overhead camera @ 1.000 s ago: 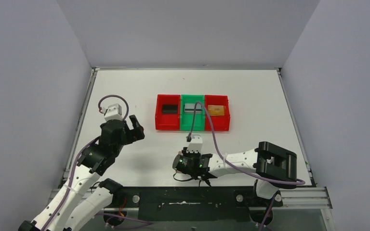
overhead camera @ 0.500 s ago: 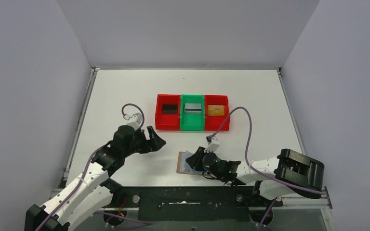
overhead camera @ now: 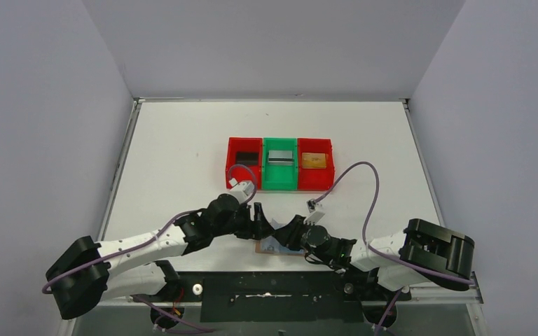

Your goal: Take the credit cards out of the card holder

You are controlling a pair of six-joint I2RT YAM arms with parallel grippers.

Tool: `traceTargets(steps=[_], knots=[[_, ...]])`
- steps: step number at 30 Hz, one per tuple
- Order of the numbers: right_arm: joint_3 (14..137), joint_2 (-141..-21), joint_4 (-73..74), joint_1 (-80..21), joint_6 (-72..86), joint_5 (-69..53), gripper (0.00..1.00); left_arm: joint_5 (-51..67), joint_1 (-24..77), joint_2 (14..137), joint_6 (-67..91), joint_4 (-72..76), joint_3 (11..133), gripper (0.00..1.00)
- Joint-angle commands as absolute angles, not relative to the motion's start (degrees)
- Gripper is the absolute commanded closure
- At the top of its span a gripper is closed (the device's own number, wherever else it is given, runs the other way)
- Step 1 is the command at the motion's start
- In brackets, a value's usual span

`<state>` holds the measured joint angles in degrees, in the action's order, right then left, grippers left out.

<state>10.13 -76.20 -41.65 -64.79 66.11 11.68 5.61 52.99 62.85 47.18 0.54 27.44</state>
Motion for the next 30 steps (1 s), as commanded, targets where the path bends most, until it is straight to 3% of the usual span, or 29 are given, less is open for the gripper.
traceTargets(steps=[1,10,26,30], knots=[[9.30,-73.82,-47.15,-64.35,67.09,13.34,0.80,5.55,54.86,65.02,49.98,11.19,26.48,0.37],[9.24,-72.48,-45.00,-64.33,67.35,14.28,0.78,6.60,55.66,69.15,50.64,13.34,25.77,0.54],[9.98,-73.80,-45.34,-64.22,67.60,13.36,0.76,10.07,56.94,74.82,50.67,20.00,24.56,0.71],[9.58,-71.83,-45.20,-64.21,67.04,13.10,0.66,7.69,56.95,75.43,49.19,17.27,25.69,0.83]])
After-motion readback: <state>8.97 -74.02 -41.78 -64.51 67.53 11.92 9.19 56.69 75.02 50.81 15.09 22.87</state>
